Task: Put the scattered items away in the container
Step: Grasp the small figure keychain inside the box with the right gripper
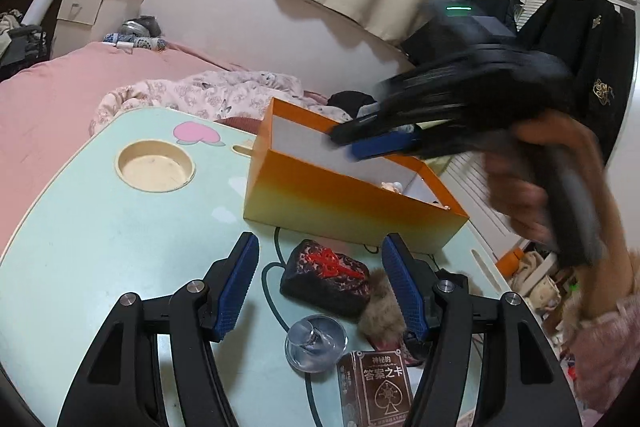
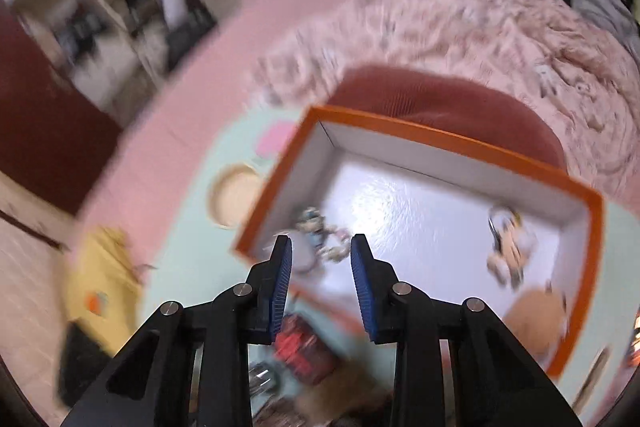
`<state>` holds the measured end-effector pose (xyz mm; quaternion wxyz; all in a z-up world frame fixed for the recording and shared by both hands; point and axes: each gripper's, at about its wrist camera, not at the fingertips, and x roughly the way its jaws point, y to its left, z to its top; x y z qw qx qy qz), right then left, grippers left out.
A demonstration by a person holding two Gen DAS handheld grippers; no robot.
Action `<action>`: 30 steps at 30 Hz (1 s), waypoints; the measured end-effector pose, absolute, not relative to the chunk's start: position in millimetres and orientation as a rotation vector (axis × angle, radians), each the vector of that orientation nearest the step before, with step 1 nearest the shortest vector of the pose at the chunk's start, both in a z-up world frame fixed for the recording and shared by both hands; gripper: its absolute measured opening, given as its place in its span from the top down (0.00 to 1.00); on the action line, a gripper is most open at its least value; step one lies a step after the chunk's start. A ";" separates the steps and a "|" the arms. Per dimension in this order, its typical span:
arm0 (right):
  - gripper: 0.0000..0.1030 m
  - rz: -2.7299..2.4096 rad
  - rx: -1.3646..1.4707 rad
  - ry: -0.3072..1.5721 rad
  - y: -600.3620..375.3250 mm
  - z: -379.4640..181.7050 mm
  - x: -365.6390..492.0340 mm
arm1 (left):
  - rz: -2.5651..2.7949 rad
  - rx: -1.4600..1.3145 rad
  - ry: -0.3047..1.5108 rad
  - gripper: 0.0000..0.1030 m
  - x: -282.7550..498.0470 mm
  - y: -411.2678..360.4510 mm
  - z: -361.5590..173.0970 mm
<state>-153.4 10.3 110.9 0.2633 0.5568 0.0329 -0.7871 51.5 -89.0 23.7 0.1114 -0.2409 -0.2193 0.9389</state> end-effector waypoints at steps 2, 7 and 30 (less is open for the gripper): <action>0.71 -2.097 1.582 0.083 -1.3 91.2 -167.8 | 2.757 -0.704 -0.643 0.37 52.5 -89.0 23.1; 0.71 -2.058 1.635 0.082 -12.7 66.5 -183.0 | 2.751 -0.703 -0.638 0.37 53.1 -87.2 22.3; 0.90 -2.187 1.258 -0.152 86.1 157.9 -92.9 | 2.744 -0.718 -0.664 0.37 54.3 -87.6 21.0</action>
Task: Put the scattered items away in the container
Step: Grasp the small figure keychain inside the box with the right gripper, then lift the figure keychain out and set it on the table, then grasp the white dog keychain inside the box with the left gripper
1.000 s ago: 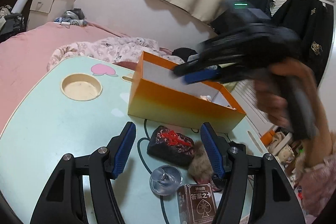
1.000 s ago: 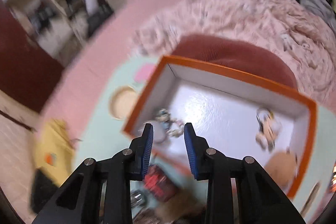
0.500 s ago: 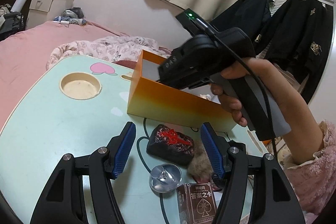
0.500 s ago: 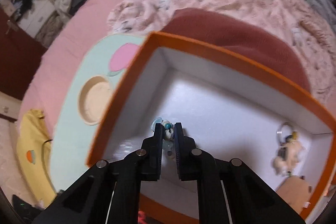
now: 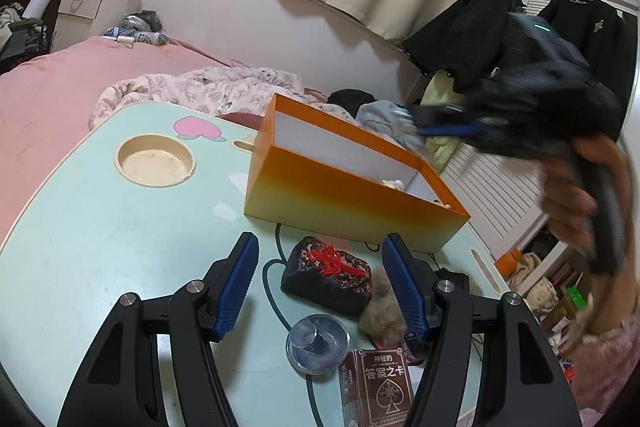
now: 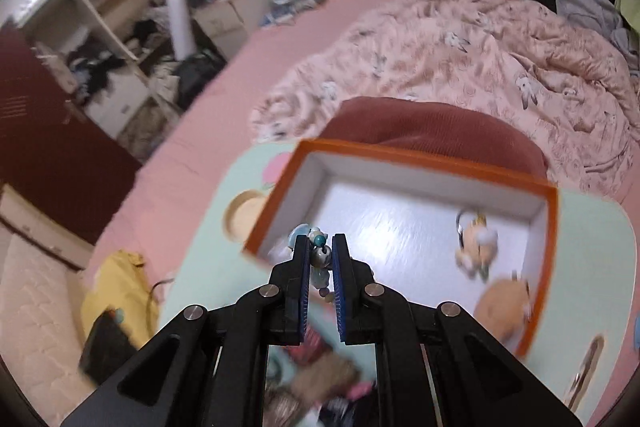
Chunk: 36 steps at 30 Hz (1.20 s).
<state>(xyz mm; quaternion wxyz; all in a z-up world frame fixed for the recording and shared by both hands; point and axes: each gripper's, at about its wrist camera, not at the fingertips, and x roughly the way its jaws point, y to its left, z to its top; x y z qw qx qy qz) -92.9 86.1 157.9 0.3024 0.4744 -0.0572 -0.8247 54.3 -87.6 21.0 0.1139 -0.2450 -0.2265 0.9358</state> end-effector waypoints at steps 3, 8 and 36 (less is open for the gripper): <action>0.90 -2.164 1.269 -0.161 96.9 143.1 -64.3 | 2.742 -0.727 -0.666 0.37 53.3 -87.5 20.6; 0.86 -2.236 1.258 -0.172 112.2 110.1 -44.2 | 2.744 -0.732 -0.653 0.37 53.0 -86.8 21.8; 0.53 -2.626 0.946 -0.446 197.6 70.8 49.0 | 2.413 -1.575 -0.080 0.37 -153.1 61.8 84.6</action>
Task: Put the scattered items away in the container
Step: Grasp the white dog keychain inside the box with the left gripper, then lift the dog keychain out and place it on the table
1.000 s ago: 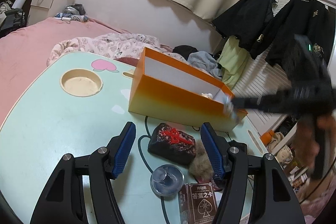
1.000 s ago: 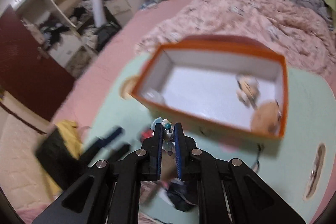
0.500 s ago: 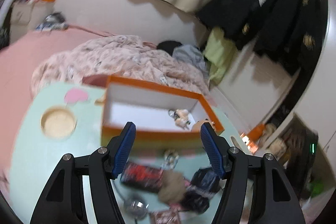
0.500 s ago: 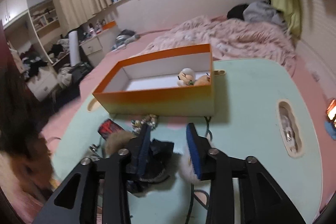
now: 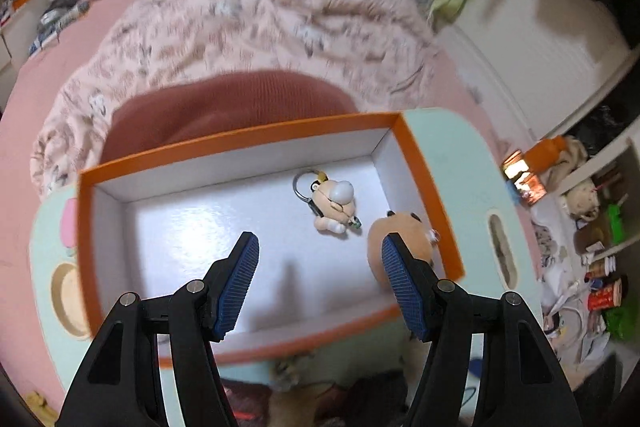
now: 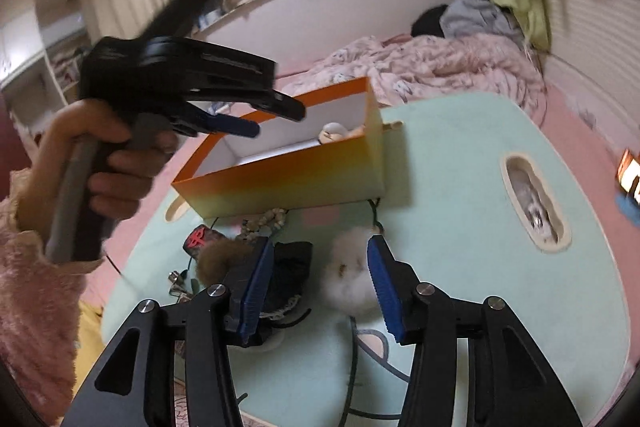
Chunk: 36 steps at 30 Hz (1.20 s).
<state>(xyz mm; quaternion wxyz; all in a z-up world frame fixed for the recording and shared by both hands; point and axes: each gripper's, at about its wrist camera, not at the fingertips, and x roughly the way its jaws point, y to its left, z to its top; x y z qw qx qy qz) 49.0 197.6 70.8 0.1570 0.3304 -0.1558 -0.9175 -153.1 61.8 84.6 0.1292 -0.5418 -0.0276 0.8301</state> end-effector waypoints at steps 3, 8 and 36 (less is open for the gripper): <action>0.53 -2.614 0.949 -0.470 201.0 70.8 47.6 | 2.407 -1.642 -0.085 0.37 -171.7 73.8 74.0; 0.49 -2.610 0.942 -0.470 201.0 71.3 48.2 | 2.453 -1.719 -0.099 0.49 -193.4 79.5 55.0; 0.48 -2.593 0.962 -0.525 206.3 65.4 44.0 | 2.232 -1.424 -0.108 0.66 -77.9 44.5 95.7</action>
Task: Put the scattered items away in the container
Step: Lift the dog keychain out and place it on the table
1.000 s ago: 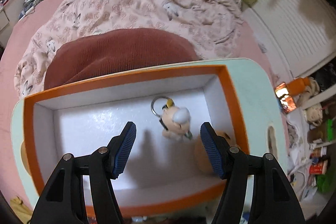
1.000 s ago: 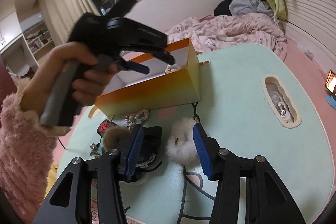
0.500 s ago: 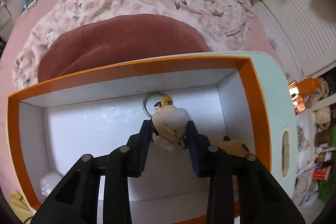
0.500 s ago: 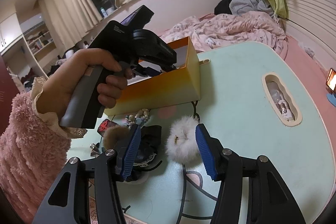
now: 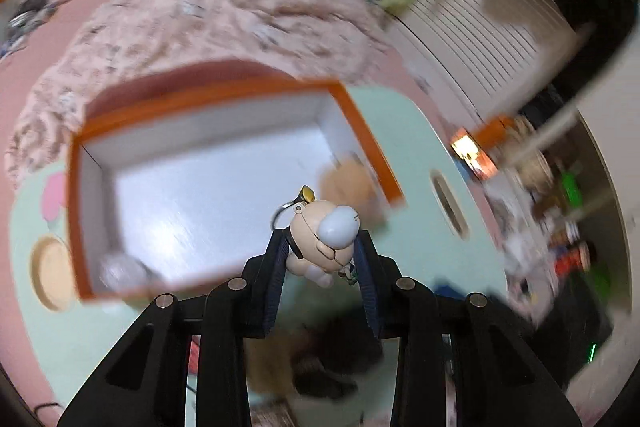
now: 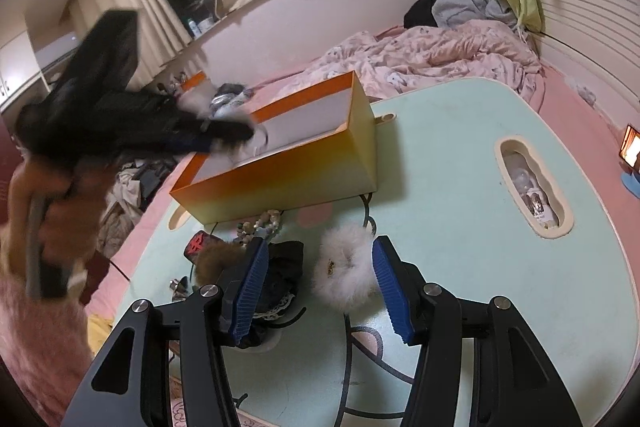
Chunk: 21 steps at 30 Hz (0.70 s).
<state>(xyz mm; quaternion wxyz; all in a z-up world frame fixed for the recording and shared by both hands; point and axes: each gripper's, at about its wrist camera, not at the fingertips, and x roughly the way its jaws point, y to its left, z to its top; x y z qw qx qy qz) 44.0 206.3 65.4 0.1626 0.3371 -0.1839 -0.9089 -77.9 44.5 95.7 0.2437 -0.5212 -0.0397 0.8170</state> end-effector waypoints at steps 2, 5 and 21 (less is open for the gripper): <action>0.48 -2.591 0.967 -0.519 205.3 65.0 44.2 | 2.212 -1.427 -0.072 0.66 -63.5 49.0 80.0; 0.48 -2.591 0.969 -0.513 205.3 65.2 43.8 | 2.236 -1.432 -0.063 0.66 -57.3 50.9 61.9; 0.48 -2.578 1.003 -0.443 201.1 70.7 34.3 | 2.528 -1.012 -0.424 0.41 7.3 -36.4 67.6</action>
